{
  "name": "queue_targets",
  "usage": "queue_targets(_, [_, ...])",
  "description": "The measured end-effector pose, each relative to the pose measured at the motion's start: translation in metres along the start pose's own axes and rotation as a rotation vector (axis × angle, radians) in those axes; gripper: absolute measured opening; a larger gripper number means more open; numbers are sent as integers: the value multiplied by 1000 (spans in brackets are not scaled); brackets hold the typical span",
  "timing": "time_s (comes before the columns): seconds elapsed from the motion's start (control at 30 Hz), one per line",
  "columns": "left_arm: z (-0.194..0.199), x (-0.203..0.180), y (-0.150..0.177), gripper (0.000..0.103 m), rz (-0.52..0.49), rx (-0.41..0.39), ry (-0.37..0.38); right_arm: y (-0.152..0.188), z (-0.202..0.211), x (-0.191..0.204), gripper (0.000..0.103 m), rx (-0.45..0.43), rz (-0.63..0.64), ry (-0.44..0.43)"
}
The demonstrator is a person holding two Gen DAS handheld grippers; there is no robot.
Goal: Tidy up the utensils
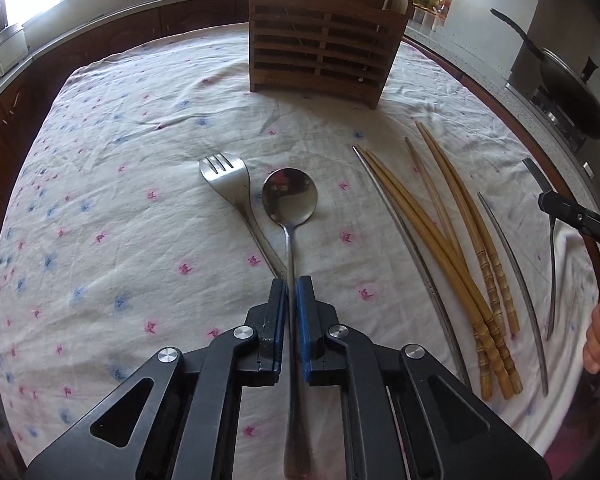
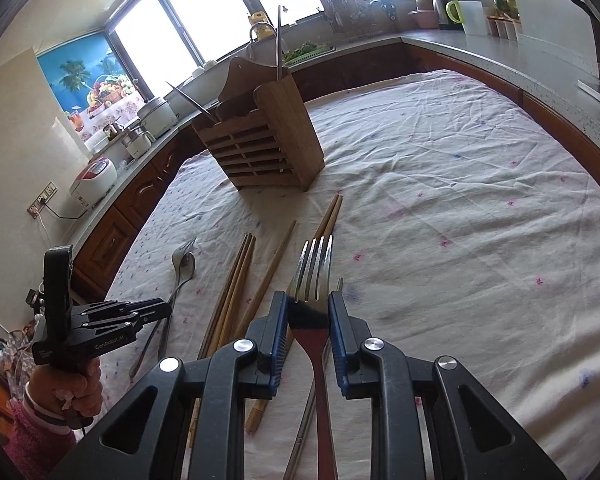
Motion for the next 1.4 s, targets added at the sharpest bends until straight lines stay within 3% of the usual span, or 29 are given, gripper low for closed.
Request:
queue_targets(0.1, [1,-3,-1,3,-25,-6,-20,0,1,0,21,-2,-6,-3])
queue_targets(0.27, [15,4,2,3,36,-63,8,-4,7,-2,19,-23,-10,-4])
queue_targets(0.33, [24,4,0,3,46,-90,7,-5,8,-3,2,-28,-13,-6])
queue_targets(0.7, [65,-5,-20,3,64,-228,37,-8,9,-3,3,-39,-12,-12])
queue_targets(1.07, [107,-8,-57,3,115,-416,81,-47,30,13,3,-139,4,-50])
queue_targets(1.4, [117,-10,-79,3,113,-463,96,-81,35,35,3,-202,35,-85])
Point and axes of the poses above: each gripper's, at about its wrist camera, not at the fingertips, and z roughly against the way its jaws point, x to its left, y to its underside, the point moved 6 cm from there along -z, roughly the way its jaws point, and after that the axes turned 7 degrees about y, right-handed, at the moved point
